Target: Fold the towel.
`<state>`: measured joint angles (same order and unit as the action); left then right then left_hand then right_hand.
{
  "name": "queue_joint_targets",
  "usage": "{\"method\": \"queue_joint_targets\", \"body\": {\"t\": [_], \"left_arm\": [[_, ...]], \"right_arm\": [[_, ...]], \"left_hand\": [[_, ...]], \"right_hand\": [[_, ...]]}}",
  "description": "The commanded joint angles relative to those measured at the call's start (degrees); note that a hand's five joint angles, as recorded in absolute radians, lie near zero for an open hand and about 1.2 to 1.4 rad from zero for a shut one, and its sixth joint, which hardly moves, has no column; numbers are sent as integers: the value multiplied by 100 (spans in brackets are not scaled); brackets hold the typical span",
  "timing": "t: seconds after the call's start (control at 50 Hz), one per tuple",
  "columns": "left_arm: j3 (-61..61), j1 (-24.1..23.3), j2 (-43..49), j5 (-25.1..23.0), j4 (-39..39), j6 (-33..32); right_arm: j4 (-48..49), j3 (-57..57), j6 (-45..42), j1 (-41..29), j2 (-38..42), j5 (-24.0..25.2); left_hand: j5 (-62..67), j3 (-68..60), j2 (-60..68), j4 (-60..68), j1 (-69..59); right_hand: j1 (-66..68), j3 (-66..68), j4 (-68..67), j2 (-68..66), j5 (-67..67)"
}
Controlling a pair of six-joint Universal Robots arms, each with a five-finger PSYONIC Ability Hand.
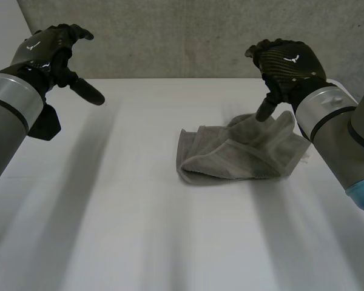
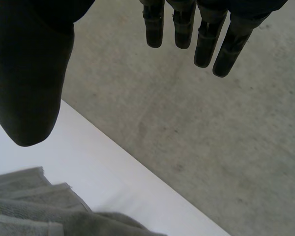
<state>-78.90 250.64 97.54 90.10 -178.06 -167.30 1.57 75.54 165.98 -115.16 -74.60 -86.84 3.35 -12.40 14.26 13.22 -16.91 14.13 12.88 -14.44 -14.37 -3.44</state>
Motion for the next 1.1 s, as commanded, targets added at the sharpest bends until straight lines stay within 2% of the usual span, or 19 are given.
{"method": "queue_joint_targets", "body": {"t": [0.02, 0.16, 0.8, 0.86, 0.94, 0.96, 1.0, 1.02, 1.06, 1.1], "left_arm": [[251, 29, 282, -10, 446, -171], [551, -68, 520, 52, 1142, -523], [472, -112, 494, 17, 1151, -593], [437, -138, 529, -18, 1125, -576], [419, -261, 670, -62, 1081, -576], [428, -339, 835, -97, 1002, -576], [428, -427, 1019, -141, 880, -576], [419, -506, 1186, -159, 748, -584], [410, -551, 1353, -159, 599, -585], [410, -595, 1557, -159, 457, -567]], "right_arm": [[-621, -311, 250, 46, -2, -193], [-1027, -522, 708, 143, -81, -211], [-1106, -549, 883, 354, -169, -264], [-1106, -549, 875, 345, -169, -167], [-1123, -540, 752, 275, -134, 358], [-1123, -540, 752, 275, -134, 360], [-1184, -531, 551, 284, 23, 964], [-1185, -531, 549, 284, 24, 967], [-1229, -557, 252, 328, 444, 1387], [-1220, -601, 111, 293, 672, 1476]], "left_hand": [[-213, 240, -304, -322, 568], [-213, 240, -304, -322, 569], [-213, 240, -304, -322, 569], [-213, 240, -304, -322, 569], [-179, 240, -270, -322, 535], [-179, 240, -270, -322, 535], [-179, 240, -270, -322, 535], [-146, 240, -237, -322, 502], [-129, 240, -220, -322, 485], [-129, 240, -220, -322, 485]], "right_hand": [[-413, -288, 444, 437, 344], [-413, -288, 444, 437, 344], [-413, -288, 444, 437, 344], [-413, -288, 444, 437, 344], [-413, -288, 444, 437, 344], [-413, -288, 444, 437, 344], [-413, -288, 444, 437, 344], [-413, -288, 444, 437, 344], [-413, -288, 444, 437, 344], [-413, -288, 444, 437, 344]]}}
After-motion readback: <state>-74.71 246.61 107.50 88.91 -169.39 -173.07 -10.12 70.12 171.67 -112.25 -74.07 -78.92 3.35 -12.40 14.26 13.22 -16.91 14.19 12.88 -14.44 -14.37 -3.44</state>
